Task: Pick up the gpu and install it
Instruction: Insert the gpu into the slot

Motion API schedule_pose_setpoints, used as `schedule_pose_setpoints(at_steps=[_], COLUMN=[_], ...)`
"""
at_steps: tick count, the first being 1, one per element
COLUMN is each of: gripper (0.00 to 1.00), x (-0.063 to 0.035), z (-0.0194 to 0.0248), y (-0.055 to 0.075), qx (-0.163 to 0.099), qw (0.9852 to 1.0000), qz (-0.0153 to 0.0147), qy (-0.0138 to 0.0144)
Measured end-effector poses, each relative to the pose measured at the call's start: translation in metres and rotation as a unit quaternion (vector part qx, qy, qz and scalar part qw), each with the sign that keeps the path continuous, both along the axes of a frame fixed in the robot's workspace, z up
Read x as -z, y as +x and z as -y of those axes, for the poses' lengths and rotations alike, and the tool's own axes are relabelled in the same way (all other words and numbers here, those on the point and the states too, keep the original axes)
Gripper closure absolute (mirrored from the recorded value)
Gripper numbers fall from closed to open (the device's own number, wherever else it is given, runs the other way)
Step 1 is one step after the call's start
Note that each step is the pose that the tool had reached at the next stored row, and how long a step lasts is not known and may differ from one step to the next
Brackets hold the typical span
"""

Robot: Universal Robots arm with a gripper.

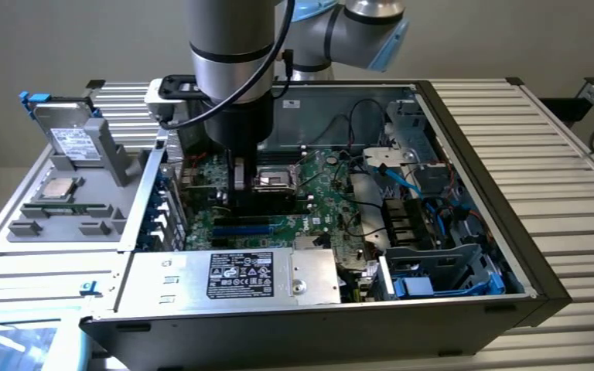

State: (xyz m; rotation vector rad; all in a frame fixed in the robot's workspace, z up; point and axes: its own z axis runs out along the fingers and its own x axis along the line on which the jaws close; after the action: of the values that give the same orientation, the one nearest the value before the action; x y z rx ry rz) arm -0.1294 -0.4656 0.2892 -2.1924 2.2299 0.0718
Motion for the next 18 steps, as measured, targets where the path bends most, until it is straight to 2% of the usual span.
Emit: schedule_pose_setpoints(at_steps=[9, 18], gripper=[0.72, 0.72], x=[0.0141, 0.0147], z=[0.0, -0.0019], y=[-0.004, -0.004], qx=[0.0, 0.0], qw=[1.0, 1.0], qz=[0.0, -0.0004], qy=[0.0, -0.0003])
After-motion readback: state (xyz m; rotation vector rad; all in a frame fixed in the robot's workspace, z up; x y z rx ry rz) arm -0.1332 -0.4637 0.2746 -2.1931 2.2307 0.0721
